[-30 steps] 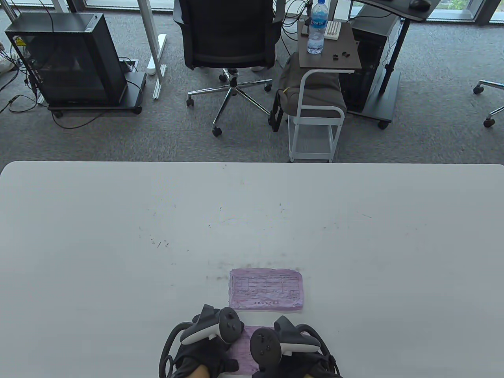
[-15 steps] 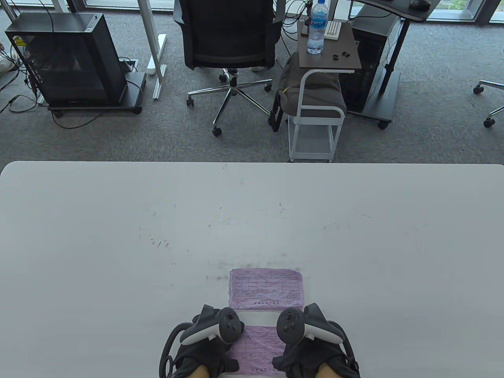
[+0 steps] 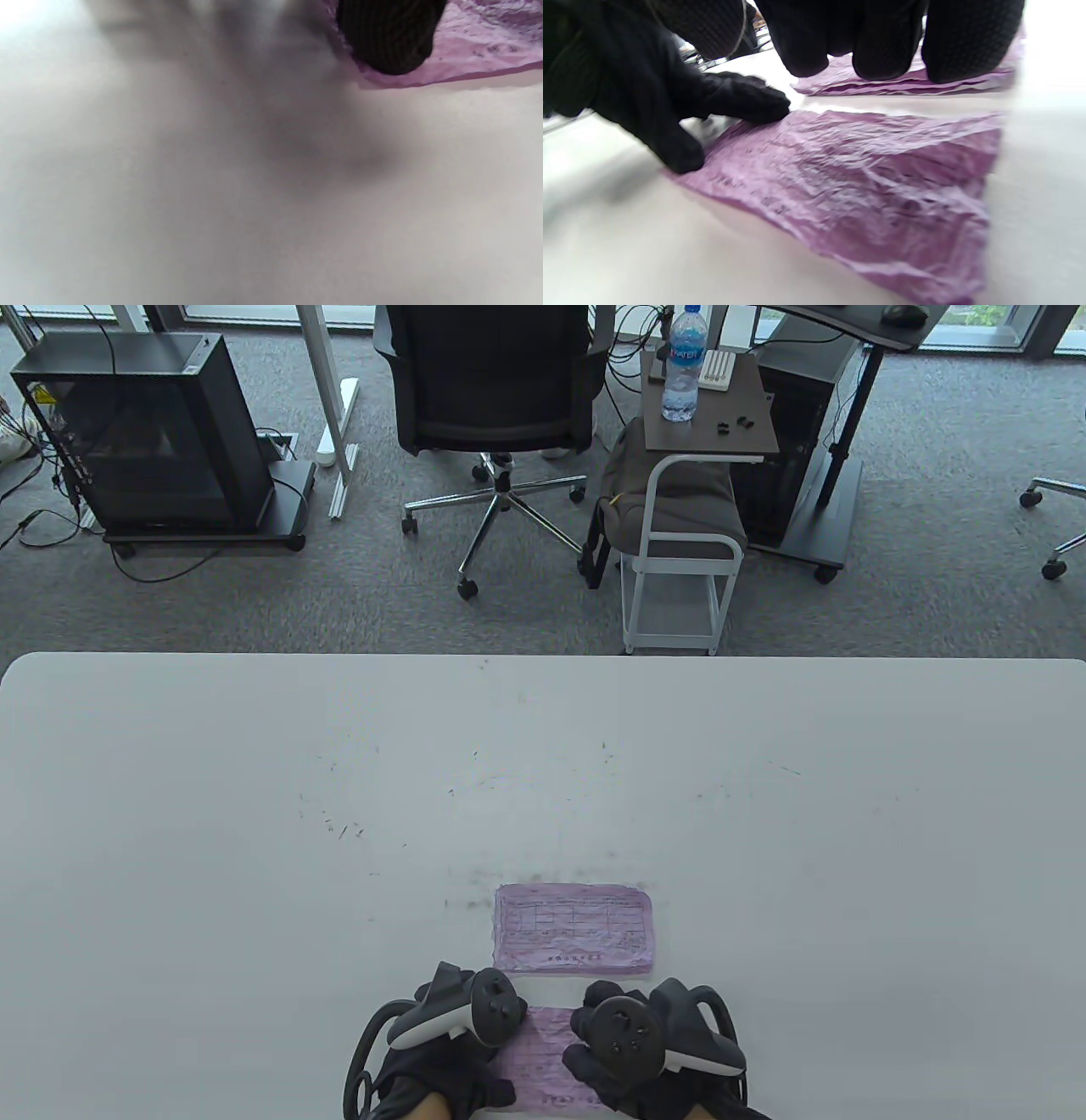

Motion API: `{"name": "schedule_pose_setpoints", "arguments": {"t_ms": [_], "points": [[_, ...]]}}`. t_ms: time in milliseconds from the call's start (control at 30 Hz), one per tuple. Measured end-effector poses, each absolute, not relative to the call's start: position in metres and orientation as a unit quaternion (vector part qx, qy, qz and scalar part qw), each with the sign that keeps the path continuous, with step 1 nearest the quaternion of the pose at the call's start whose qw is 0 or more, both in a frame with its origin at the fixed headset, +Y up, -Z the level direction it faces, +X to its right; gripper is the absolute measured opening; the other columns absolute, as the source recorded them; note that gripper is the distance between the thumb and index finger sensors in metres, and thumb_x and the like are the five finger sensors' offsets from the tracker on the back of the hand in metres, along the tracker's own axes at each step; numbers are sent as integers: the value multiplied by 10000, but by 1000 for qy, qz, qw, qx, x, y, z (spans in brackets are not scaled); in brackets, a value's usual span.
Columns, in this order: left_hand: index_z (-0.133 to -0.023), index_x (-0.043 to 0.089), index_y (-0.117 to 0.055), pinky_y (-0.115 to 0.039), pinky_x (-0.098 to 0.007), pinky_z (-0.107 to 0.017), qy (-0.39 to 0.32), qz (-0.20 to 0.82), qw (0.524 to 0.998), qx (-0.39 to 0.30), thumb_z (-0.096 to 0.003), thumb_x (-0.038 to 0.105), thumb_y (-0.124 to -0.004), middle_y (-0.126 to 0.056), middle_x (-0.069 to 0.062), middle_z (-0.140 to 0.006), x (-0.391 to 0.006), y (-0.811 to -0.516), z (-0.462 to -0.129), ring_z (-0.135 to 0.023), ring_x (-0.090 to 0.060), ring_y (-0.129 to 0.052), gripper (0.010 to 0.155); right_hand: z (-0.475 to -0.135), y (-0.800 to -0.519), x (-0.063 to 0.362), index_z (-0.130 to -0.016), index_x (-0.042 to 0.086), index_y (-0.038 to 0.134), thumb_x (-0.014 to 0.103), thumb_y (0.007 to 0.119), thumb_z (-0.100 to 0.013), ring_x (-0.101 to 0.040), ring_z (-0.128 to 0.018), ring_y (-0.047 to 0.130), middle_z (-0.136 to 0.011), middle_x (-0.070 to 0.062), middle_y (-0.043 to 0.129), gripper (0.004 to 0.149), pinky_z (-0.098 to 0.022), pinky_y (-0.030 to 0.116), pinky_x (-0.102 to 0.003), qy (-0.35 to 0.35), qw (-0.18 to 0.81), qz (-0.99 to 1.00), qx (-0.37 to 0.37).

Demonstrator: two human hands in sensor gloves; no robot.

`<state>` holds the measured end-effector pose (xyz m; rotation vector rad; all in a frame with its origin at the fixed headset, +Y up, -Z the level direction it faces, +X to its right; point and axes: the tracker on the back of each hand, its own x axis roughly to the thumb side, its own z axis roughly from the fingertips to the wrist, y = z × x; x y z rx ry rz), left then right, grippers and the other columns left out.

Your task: Flatten crumpled invoices and stack

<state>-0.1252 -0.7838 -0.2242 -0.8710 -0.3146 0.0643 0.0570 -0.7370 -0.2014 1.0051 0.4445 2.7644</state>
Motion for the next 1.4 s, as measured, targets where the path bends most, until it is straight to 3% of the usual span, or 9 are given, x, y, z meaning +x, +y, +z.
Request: {"name": "schedule_pose_setpoints", "arguments": {"t_ms": [133,267,367,600,933,1100,1267,1400], "points": [[-1097,352,-172,-304,-762,-650,-154,35,894,-418,-547,456,-782,90,-203,-1062,-125,-784,-224,-929,-657,-4,827,-196,-748,44,-1003,133,564,460,661,-597,-454,-896,630,-1095,-215,444,530,-571,692,-620,212,87,891,393],[-1096,352,-177,-305,-765,-648,-154,36,895,-418,-546,452,-784,88,-205,-1062,-125,-784,-224,-928,-660,-6,825,-197,-760,46,-1037,140,528,460,666,-601,-503,-921,568,-1121,-233,422,558,-575,657,-656,271,112,877,380],[-1096,352,-175,-305,-764,-649,-153,35,895,-418,-547,452,-783,89,-206,-1061,-124,-784,-224,-928,-660,-7,826,-200,-764,50,-1038,123,532,452,653,-613,-459,-943,470,-1116,-217,399,552,-605,578,-633,319,106,875,347],[-1093,360,-168,-302,-757,-654,-151,33,895,-420,-546,457,-778,95,-198,-1060,-124,-784,-224,-931,-653,-2,824,-207,-763,57,-1010,119,589,449,652,-611,-443,-885,560,-1069,-197,485,522,-559,670,-616,302,85,908,279],[-1092,363,-167,-305,-755,-658,-148,32,895,-420,-546,458,-777,93,-196,-1062,-124,-784,-224,-935,-652,-5,824,-224,-762,111,-1002,91,612,452,655,-621,-475,-848,589,-1053,-225,506,526,-515,720,-598,299,158,934,116],[-1091,364,-166,-308,-750,-662,-148,30,895,-421,-545,459,-778,94,-191,-1063,-124,-784,-224,-939,-648,-5,826,-227,-761,121,-988,92,633,456,654,-622,-481,-835,606,-1044,-227,526,517,-503,738,-590,285,164,941,82],[-1092,361,-167,-308,-748,-663,-148,31,894,-421,-545,454,-782,92,-189,-1064,-125,-784,-224,-940,-645,-6,828,-226,-754,122,-990,55,627,507,674,-604,-493,-823,683,-1045,-273,552,597,-486,769,-583,224,137,961,84],[-1092,360,-167,-309,-748,-663,-147,31,894,-421,-545,454,-783,92,-190,-1064,-125,-784,-224,-940,-646,-7,829,-219,-743,96,-991,69,622,492,673,-597,-490,-835,670,-1052,-264,541,581,-503,750,-597,158,164,953,202]]}}
